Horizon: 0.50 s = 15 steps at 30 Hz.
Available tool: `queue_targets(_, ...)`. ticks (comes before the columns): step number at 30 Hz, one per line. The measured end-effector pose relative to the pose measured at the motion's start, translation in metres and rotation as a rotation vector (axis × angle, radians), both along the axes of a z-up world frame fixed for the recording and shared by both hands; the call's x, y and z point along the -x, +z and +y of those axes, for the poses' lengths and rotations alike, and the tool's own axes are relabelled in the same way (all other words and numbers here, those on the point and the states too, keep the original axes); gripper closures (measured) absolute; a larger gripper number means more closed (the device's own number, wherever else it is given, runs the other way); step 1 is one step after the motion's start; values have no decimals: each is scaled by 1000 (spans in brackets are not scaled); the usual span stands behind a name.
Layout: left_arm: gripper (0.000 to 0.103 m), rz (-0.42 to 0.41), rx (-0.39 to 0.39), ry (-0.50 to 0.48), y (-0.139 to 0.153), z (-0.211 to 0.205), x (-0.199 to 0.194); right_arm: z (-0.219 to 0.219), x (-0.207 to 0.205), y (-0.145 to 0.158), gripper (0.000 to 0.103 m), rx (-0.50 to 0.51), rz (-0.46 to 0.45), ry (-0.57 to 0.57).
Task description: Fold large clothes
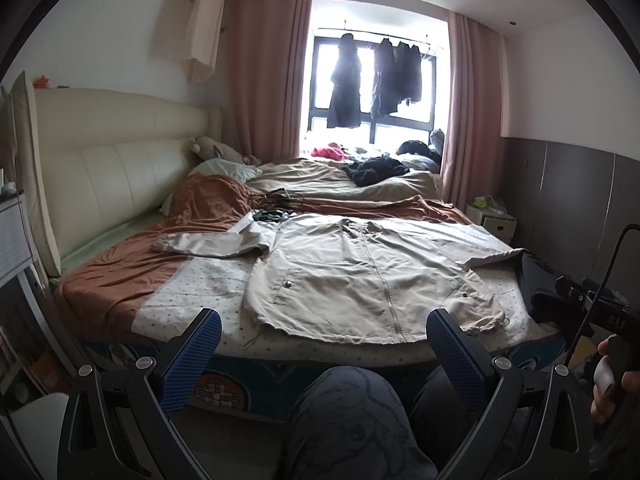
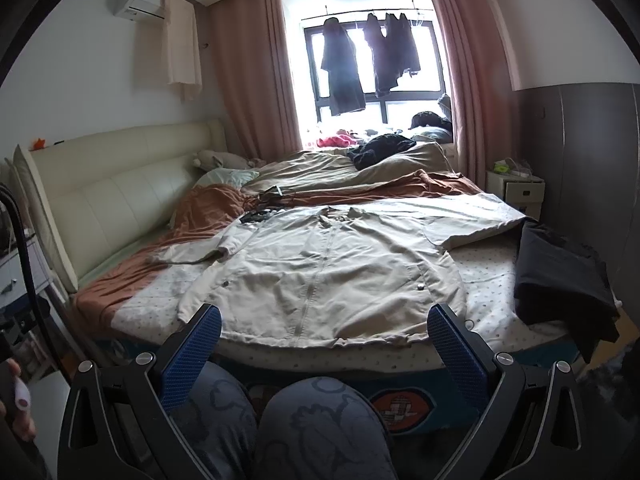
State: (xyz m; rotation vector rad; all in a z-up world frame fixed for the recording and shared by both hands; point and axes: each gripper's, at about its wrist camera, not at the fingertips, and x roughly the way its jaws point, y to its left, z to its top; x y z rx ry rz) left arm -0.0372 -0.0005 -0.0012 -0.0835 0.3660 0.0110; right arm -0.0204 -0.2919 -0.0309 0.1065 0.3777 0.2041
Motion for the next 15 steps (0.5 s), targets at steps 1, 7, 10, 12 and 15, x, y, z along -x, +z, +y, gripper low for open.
queue_targets(1,0,1,1,0,0,-1,0,0,-1,0,0,-3,3,3)
queue_targets(7,0,1,6,1,0,0,-1,1,-9,0,0,-10,15,12)
queue_targets(10,0,-3,12,8,1,1,-5,-1,-13,-2,0,-16,17,15)
queue_targets(12,0,6,9,11,1,2,-10,-1,-15,-2,0,-21,18,13)
queue_targets(15,0,10,6,17,2,4,-14,1,-24,-6,0,-24,33,11)
